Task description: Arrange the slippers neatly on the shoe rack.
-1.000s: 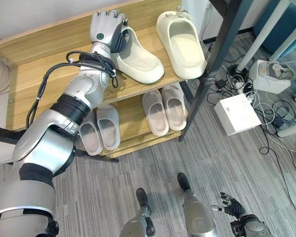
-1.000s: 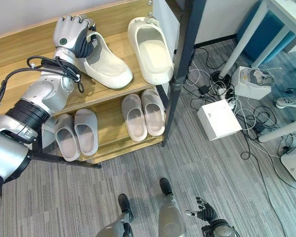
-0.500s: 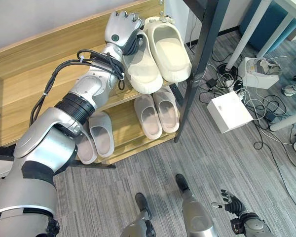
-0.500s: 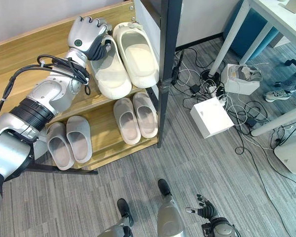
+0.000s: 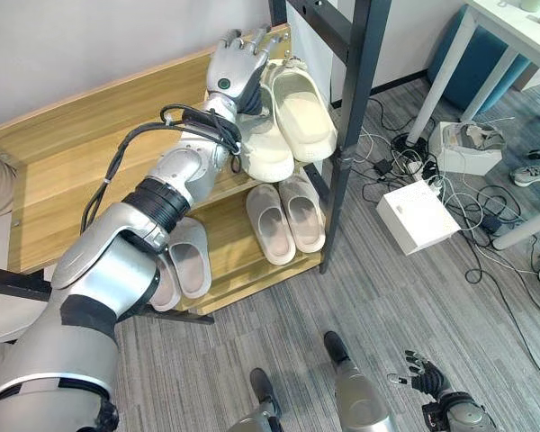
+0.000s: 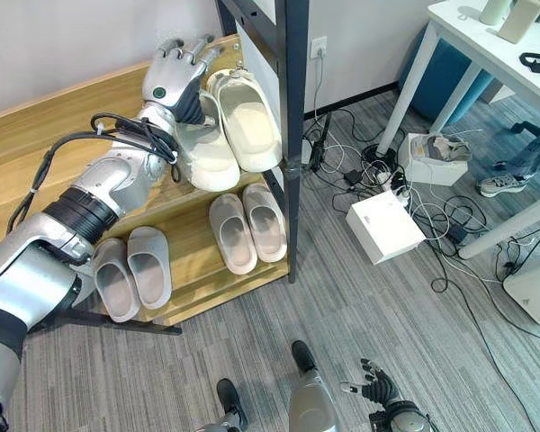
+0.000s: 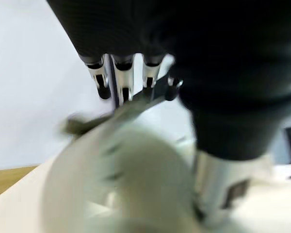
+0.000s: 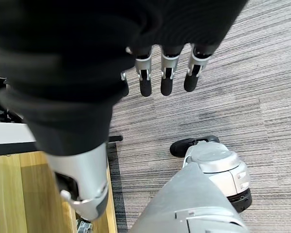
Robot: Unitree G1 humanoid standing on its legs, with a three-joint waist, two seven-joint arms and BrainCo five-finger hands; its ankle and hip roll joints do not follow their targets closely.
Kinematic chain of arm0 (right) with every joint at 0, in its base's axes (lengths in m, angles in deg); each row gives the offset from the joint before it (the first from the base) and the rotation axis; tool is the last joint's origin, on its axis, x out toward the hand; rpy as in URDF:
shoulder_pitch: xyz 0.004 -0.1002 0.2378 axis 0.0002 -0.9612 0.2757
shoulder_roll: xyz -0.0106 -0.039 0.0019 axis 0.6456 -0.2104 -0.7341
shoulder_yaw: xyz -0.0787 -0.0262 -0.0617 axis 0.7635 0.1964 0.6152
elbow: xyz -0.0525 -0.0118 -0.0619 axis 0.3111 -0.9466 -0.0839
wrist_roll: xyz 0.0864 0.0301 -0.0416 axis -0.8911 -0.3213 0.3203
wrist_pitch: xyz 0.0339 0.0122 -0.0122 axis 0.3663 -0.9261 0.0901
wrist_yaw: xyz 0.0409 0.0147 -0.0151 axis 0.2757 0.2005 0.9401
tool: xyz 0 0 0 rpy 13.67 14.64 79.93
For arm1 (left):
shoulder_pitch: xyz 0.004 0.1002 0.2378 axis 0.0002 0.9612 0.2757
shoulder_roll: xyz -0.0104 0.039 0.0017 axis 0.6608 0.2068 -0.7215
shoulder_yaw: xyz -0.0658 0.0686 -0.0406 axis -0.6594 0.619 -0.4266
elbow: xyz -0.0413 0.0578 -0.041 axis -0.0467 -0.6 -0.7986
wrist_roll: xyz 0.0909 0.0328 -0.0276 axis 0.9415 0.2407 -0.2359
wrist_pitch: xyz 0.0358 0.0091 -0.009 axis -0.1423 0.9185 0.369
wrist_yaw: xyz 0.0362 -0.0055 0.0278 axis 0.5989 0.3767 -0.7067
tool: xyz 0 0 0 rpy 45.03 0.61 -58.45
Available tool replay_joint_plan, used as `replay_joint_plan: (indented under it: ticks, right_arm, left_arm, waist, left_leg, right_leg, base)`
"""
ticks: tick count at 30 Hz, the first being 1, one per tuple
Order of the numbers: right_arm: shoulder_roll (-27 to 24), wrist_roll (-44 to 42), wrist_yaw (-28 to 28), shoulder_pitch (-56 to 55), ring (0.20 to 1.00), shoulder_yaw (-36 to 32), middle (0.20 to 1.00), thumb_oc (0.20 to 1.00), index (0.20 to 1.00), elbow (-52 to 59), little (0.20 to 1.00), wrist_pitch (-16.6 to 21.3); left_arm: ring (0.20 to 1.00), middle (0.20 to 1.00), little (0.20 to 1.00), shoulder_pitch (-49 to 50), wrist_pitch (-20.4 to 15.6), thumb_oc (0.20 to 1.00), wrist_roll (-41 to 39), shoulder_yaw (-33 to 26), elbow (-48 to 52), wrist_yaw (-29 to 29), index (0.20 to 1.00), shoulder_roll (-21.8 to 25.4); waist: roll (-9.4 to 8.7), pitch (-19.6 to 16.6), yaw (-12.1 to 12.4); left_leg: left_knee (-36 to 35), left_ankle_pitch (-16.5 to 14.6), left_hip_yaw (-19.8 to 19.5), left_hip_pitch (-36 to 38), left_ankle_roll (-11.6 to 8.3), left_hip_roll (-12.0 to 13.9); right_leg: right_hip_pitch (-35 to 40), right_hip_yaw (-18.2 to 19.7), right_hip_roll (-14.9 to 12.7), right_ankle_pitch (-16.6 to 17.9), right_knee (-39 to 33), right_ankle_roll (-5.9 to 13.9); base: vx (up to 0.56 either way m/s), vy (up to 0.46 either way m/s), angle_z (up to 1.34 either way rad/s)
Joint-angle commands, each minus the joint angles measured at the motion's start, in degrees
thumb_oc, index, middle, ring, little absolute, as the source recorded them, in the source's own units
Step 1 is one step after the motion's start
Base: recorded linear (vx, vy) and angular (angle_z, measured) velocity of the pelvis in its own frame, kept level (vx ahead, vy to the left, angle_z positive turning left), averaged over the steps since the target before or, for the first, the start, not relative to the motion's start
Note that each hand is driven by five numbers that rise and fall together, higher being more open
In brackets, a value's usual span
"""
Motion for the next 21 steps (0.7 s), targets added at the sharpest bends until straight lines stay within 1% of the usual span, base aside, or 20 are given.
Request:
replay_joint_plan:
  ticks: [1,4,5,6,8,9,10,11,12,13,14,16,17,18,20,21]
  right_arm:
    - [-1.7,-1.5,0.4,-1.1,1.0,-0.8,1.0,1.0,1.0,0.7,1.0,0.7]
    - [-1.0,-1.5,0.5,-1.0,1.0,-1.1,1.0,1.0,1.0,0.2,1.0,0.4]
    - [-0.7,-1.5,0.5,-1.1,1.0,-1.4,1.0,1.0,1.0,0.0,1.0,0.2]
    - [-0.7,-1.4,0.5,-1.1,1.0,-1.3,1.0,1.0,1.0,0.0,1.0,0.2]
    - [-0.2,-1.3,0.7,-1.3,1.0,-1.4,1.0,1.0,1.0,-0.2,1.0,0.0]
    - [0.5,-1.3,0.9,-1.6,1.0,-1.8,1.0,1.0,1.0,-0.3,1.0,-0.1]
    - [0.4,-1.3,0.9,-1.7,1.0,-1.8,1.0,1.0,1.0,-0.3,1.0,-0.1]
    - [1.4,-0.3,0.8,-2.3,1.0,-2.3,1.0,1.0,1.0,-0.5,1.0,-0.1]
    - [1.4,-0.3,0.8,-2.3,1.0,-2.2,1.0,1.0,1.0,-0.5,1.0,-0.1]
    - [2.0,0.4,0.6,-2.8,1.0,-3.0,1.0,1.0,1.0,-1.0,1.0,-0.4]
    - [1.9,0.4,0.6,-2.9,1.0,-3.0,1.0,1.0,1.0,-1.0,1.0,-0.4]
    - [1.9,1.5,0.1,-3.2,1.0,-3.4,1.0,1.0,1.0,-1.8,1.0,-1.0]
    - [2.0,1.5,0.1,-3.2,1.0,-3.4,1.0,1.0,1.0,-1.8,1.0,-1.0]
    - [1.8,1.9,0.0,-3.4,1.0,-3.1,1.0,1.0,1.0,-1.4,1.0,-1.3]
    - [1.9,2.0,-0.1,-3.5,1.0,-3.1,1.0,1.0,1.0,-1.3,1.0,-1.4]
    - [2.1,2.1,-0.2,-3.5,1.0,-2.4,1.0,1.0,1.0,-1.6,1.0,-1.6]
  left_arm:
    - [1.0,1.0,1.0,-1.8,-1.3,1.0,-2.7,-7.0,1.2,-1.5,1.0,0.3]
    - [1.0,1.0,1.0,0.1,-2.5,1.0,-5.0,-8.6,3.6,-1.0,1.0,0.4]
    - [1.0,1.0,1.0,1.9,-3.8,1.0,-8.5,-10.3,5.2,-0.6,1.0,0.4]
    - [1.0,1.0,1.0,2.0,-3.7,1.0,-8.5,-10.4,5.4,-0.6,1.0,0.5]
    - [1.0,1.0,1.0,4.1,-5.5,1.0,-12.4,-12.4,7.7,-1.0,1.0,0.8]
    - [1.0,1.0,1.0,8.5,-9.2,1.0,-22.9,-17.0,11.2,-0.9,1.0,-0.2]
    - [1.0,1.0,1.0,8.8,-9.2,1.0,-23.0,-17.2,11.5,-0.7,1.0,-0.1]
    - [1.0,1.0,1.0,15.9,-12.5,1.0,-36.5,-22.9,14.5,0.2,1.0,-2.5]
    - [1.0,1.0,1.0,16.0,-12.5,1.0,-36.5,-23.0,14.6,0.2,1.0,-2.4]
    - [1.0,1.0,1.0,21.0,-14.9,1.0,-48.4,-25.9,16.2,1.8,1.0,-4.6]
    - [1.0,1.0,1.0,21.2,-14.8,1.0,-48.5,-26.0,16.3,1.9,1.0,-4.6]
    - [1.0,1.0,1.0,24.1,-15.7,1.0,-60.7,-25.5,16.0,4.7,1.0,-6.5]
    - [1.0,1.0,1.0,24.0,-15.7,1.0,-60.8,-25.4,15.9,4.8,1.0,-6.4]
    - [1.0,1.0,1.0,24.6,-15.1,1.0,-65.6,-24.3,13.8,6.5,1.0,-5.8]
    - [1.0,1.0,1.0,24.2,-15.0,1.0,-66.7,-23.8,13.3,6.4,1.0,-5.2]
    - [1.0,1.0,1.0,24.8,-14.3,1.0,-71.0,-23.2,10.1,7.3,1.0,-5.3]
  waist:
    - [-0.56,0.5,-0.2]
    - [-0.69,0.0,0.4]
    - [-0.84,-0.4,0.9]
    - [-0.82,-0.4,0.8]
    - [-1.04,-0.7,1.1]
    - [-1.41,-1.0,1.4]
    - [-1.34,-1.1,1.3]
    - [-1.69,-1.2,1.8]
    - [-1.65,-1.3,1.8]
    - [-1.82,-1.6,2.2]
    - [-1.78,-1.7,2.1]
    - [-1.75,-2.2,2.3]
    - [-1.76,-2.2,2.3]
    - [-1.61,-2.6,2.2]
    - [-1.62,-2.7,2.2]
    - [-1.66,-3.5,2.0]
  left_leg:
    - [1.2,-4.2,-2.3,3.6,-2.15,0.1]
    - [1.1,-4.2,-2.7,3.8,-2.1,0.0]
    - [1.0,-4.1,-3.0,4.1,-2.07,0.0]
    - [1.0,-4.2,-3.0,4.1,-2.06,0.0]
    - [0.9,-4.1,-3.3,4.3,-2.04,0.0]
    - [0.8,-3.9,-3.5,4.4,-2.0,-0.1]
    - [0.8,-3.9,-3.5,4.5,-2.0,-0.1]
    - [0.7,-4.0,-3.6,5.1,-1.91,-0.2]
    - [0.6,-3.9,-3.6,4.9,-1.93,-0.2]
    - [0.6,-3.8,-3.7,5.2,-1.85,-0.2]
    - [0.6,-3.8,-3.7,5.3,-1.85,-0.2]
    - [0.2,-3.6,-3.8,5.9,-1.93,-0.1]
    - [0.2,-3.6,-3.8,5.9,-1.93,-0.1]
    - [0.0,-3.5,-3.9,6.2,-2.02,0.0]
    - [-0.1,-3.4,-4.0,6.3,-2.03,0.0]
    - [-0.3,-3.4,-3.9,6.9,-2.1,0.1]
  right_leg:
    - [2.4,-3.4,2.5,-7.4,1.1,-1.41]
    - [3.2,-3.9,2.4,-7.4,0.6,-1.42]
    - [3.6,-4.1,2.3,-7.3,0.4,-1.41]
    - [3.6,-4.1,2.3,-7.3,0.3,-1.41]
    - [4.0,-4.4,2.2,-7.2,0.1,-1.43]
    - [4.3,-4.6,2.1,-7.0,-0.1,-1.49]
    - [4.3,-4.6,2.1,-7.0,-0.1,-1.49]
    - [5.1,-4.7,2.0,-7.0,-0.3,-1.55]
    - [4.9,-4.7,2.1,-6.9,-0.4,-1.57]
    - [5.3,-4.8,2.0,-6.7,-0.5,-1.66]
    - [5.4,-4.8,2.0,-6.7,-0.5,-1.66]
    - [6.1,-5.1,2.1,-6.6,-0.9,-1.71]
    - [6.1,-5.1,2.1,-6.6,-0.9,-1.71]
    - [6.5,-5.4,2.1,-6.5,-1.1,-1.63]
    - [6.7,-5.5,2.1,-6.5,-1.2,-1.56]
    - [7.1,-5.5,2.2,-6.5,-1.5,-1.4]
  base:
    - [-0.02,-0.001,0.09]
    - [-0.01,0.001,0.08]
    - [-0.01,0.006,0.07]
    - [0.0,0.004,0.05]
    - [-0.01,-0.003,0.03]
    - [-0.01,-0.005,0.05]
    - [0.0,0.001,0.04]
    - [0.0,0.0,0.0]
    - [0.0,0.003,0.05]
    - [0.0,-0.001,0.05]
    - [0.01,0.004,0.07]
    - [0.02,0.003,0.11]
    - [0.01,0.004,0.09]
    - [0.0,0.003,0.06]
    - [0.01,0.001,0.04]
    - [0.03,-0.006,0.02]
